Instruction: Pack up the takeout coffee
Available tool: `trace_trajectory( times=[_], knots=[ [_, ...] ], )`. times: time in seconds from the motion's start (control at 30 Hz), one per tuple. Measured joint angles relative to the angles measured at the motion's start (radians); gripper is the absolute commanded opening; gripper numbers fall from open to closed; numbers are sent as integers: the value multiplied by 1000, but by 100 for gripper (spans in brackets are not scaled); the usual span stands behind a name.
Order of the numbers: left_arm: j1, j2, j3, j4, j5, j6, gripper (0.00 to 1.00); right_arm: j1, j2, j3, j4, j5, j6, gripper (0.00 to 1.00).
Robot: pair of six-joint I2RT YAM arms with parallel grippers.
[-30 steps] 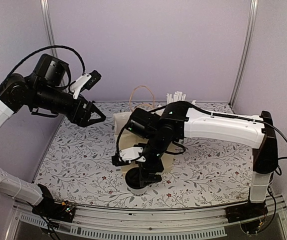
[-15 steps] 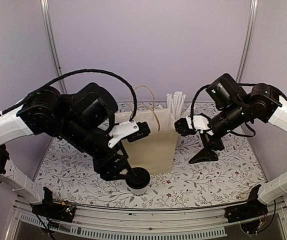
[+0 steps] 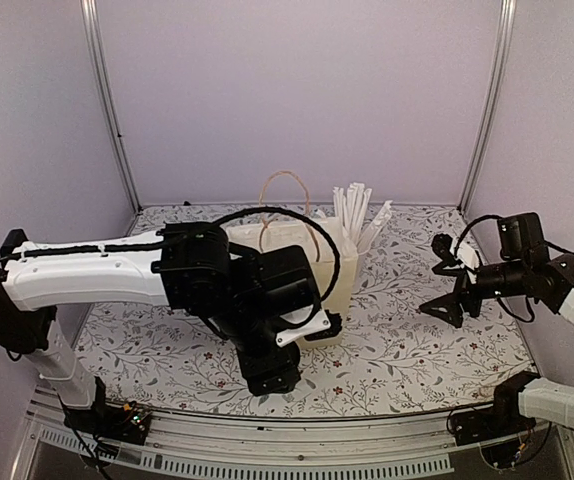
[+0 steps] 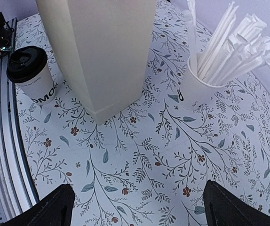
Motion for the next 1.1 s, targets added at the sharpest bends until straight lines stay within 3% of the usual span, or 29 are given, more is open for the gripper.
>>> trace_trajectory(
  times=[0.13,0.33,0.57,1.1],
  knots=[
    [34,8,-26,-3,-8,6,99,-84,-6,-46,71,-60,29,99],
    [121,29,-28,0,8,11,100,-97,-43,-49,118,-125,34,99],
    [151,85,-27,2,34,26,98,-97,-17,-50,124,-157,30,99],
    [179,136,-27,13,48,39,81,-97,-12,-51,124,-176,17,99]
  ],
)
